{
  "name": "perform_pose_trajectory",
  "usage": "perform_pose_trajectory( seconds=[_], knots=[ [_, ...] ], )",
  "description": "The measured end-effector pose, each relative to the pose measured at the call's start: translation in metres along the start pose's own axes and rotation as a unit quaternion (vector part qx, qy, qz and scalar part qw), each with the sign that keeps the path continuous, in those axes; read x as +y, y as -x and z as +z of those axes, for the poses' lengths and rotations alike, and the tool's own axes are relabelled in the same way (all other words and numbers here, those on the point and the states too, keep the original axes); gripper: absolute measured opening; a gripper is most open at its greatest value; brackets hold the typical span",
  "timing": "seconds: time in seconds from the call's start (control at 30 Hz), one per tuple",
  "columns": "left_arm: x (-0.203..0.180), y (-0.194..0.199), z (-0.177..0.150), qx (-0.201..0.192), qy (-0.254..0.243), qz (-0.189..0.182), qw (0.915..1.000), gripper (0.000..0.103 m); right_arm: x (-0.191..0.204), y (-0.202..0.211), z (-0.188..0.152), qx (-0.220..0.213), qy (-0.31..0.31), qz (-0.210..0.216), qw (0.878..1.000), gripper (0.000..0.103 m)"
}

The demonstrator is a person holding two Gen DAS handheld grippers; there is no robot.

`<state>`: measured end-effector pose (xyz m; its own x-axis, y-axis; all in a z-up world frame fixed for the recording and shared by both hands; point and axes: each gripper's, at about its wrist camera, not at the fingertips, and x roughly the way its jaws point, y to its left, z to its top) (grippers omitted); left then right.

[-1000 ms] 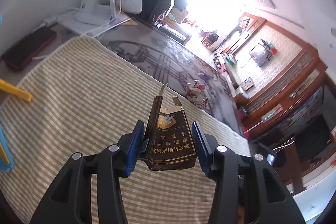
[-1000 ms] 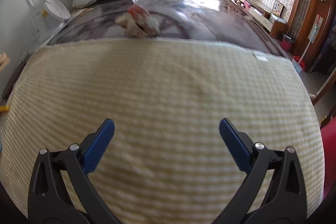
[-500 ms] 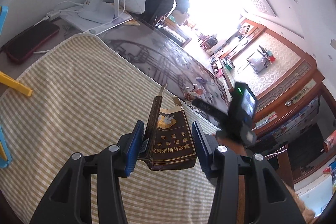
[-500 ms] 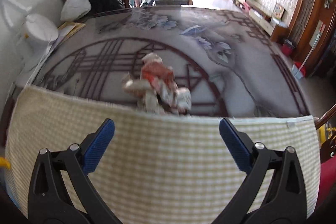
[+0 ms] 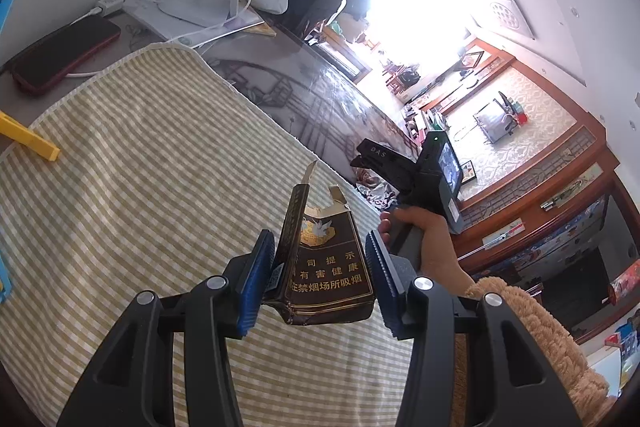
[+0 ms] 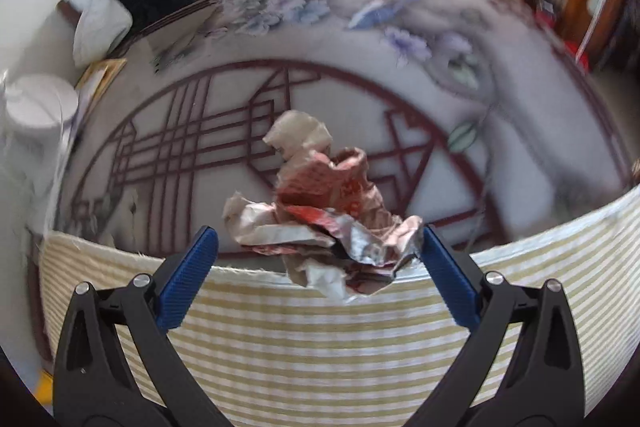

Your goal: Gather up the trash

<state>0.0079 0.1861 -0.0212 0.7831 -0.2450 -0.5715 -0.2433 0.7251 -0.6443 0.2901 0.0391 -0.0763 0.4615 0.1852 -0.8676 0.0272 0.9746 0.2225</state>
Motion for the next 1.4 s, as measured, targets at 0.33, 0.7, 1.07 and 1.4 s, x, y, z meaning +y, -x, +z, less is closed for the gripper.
perform_pose_trajectory(
  seconds=[0.33,0.7,1.07,1.4],
  knots=[
    [0.002,-0.003,-0.002,0.002,0.007,0.002,1.0000,0.045,0.039,-0.007,-0.005,-0.019,0.101,-0.052,0.993,0.069],
    [0.001,-0.006,-0.005,0.009,0.005,0.005,0.9999,0.045,0.053,0.026,-0.011,-0.053,0.158,-0.048,0.985,0.049],
    [-0.006,-0.015,-0.011,0.016,-0.024,0.035,0.9990,0.045,0.023,0.134,-0.065,-0.104,0.238,-0.035,0.965,0.049],
    [-0.019,-0.034,-0.031,0.033,-0.075,0.089,0.9926,0.045,-0.039,0.210,-0.147,-0.132,0.275,-0.006,0.952,0.049]
  ],
)
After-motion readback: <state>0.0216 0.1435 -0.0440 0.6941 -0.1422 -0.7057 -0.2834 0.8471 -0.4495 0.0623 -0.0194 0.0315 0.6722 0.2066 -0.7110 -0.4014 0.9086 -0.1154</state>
